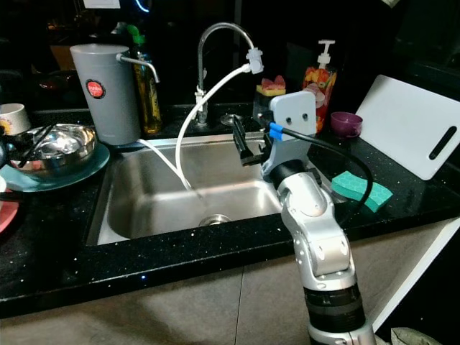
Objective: Kitchen organization
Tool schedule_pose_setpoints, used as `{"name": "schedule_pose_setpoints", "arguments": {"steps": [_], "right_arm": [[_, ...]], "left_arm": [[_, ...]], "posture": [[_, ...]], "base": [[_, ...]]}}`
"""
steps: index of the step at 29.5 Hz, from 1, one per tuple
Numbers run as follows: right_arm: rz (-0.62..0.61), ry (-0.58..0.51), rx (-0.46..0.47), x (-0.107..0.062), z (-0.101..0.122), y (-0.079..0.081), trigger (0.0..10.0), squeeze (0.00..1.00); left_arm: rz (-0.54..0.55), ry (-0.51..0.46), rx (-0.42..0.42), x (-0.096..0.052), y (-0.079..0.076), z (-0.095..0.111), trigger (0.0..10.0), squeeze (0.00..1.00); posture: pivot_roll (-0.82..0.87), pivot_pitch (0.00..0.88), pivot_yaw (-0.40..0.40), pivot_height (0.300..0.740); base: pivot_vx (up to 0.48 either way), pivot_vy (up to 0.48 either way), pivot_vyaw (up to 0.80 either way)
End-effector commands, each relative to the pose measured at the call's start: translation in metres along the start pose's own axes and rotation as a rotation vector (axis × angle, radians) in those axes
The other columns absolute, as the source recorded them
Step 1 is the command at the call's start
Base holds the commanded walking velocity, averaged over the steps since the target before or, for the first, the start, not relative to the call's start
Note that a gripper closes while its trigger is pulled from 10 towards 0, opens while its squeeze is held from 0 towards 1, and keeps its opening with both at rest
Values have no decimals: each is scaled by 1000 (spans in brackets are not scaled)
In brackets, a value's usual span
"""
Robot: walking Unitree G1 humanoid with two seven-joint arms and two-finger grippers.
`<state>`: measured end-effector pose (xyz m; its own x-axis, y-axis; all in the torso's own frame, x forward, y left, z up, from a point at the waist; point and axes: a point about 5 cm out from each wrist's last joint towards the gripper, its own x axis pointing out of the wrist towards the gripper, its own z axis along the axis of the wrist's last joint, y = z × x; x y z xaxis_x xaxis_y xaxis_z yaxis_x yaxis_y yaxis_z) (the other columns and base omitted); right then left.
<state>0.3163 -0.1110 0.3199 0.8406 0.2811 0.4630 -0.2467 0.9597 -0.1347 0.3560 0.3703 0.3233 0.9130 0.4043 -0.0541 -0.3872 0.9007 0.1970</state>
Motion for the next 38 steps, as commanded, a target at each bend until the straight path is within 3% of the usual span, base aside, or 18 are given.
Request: {"name": "schedule_pose_setpoints", "arguments": {"steps": [1, 11, 21, 31, 32, 33, 34, 35, 37, 38], "right_arm": [[-5, -12, -6, -2, 4, -2, 10000, 0], [-8, 2, 5, -6, 2, 1, 10000, 0], [-16, 5, 7, -7, 3, 0, 10000, 0], [-20, 6, 12, -6, 2, 0, 10000, 0], [-20, 5, 13, -6, 2, 1, 10000, 0], [-19, 4, 13, -6, 3, 1, 10000, 0], [-19, 4, 13, -5, 2, 1, 10000, 0], [-21, 3, 13, -5, 3, 1, 10000, 0], [-22, 3, 12, -5, 3, 0, 10000, 0], [-22, 2, 12, -5, 3, 0, 10000, 0]], "left_arm": [[27, -5, -20, -1, 9, 3, 10000, 0], [-6, 27, -124, -1, 12, -6, 10000, 0], [-25, 92, -256, 0, 10, -29, 10000, 0], [-61, 118, -289, 0, 5, -40, 9843, 0], [-61, 119, -290, 1, 5, -41, 9294, 0], [-62, 119, -294, 1, 4, -41, 7569, 0], [-63, 119, -296, 1, 4, -41, 7569, 0], [-62, 118, -301, 1, 3, -42, 3608, 0], [-62, 116, -306, 1, 3, -42, 667, 0], [-62, 116, -309, 1, 4, -42, 667, 0]], "posture": [[110, 96, -48, 740], [108, 112, -44, 740], [101, 110, -43, 740], [102, 107, -49, 740], [101, 106, -50, 740], [101, 106, -50, 740], [100, 103, -51, 740], [99, 102, -52, 740], [99, 102, -52, 740], [99, 102, -52, 740]], "base": [[0, 0, 0], [0, 0, 0], [0, 0, 0], [0, 0, 0], [0, 0, 0], [0, 0, 0], [0, 0, 0], [0, 0, 0], [0, 0, 0], [0, 0, 0]]}}
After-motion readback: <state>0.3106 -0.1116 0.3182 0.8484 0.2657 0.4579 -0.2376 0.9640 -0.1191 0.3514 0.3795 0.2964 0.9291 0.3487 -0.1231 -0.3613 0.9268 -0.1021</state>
